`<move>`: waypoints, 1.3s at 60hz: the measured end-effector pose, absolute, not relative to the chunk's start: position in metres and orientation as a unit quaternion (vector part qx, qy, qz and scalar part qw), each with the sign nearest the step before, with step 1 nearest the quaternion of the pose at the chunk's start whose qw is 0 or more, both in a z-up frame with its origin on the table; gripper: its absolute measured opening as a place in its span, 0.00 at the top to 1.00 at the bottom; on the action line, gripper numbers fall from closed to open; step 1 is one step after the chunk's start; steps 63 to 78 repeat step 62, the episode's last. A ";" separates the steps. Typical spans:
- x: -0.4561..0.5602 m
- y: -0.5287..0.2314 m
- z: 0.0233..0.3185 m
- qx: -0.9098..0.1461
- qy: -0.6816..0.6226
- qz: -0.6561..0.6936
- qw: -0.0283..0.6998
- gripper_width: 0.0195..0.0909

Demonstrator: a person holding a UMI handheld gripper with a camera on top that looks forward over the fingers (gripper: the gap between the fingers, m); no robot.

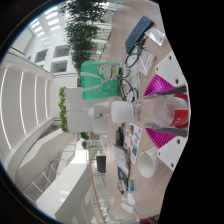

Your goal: Pour water

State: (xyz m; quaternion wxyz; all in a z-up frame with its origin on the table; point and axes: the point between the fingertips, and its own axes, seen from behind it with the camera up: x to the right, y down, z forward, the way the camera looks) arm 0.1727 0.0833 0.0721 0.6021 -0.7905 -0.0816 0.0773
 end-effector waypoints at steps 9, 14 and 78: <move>0.171 0.082 0.075 -0.781 -0.090 0.092 0.611 0.57; 0.171 0.080 0.075 -0.780 -0.101 0.088 0.611 0.54; 0.148 -0.192 0.209 -0.836 0.004 0.000 0.549 0.09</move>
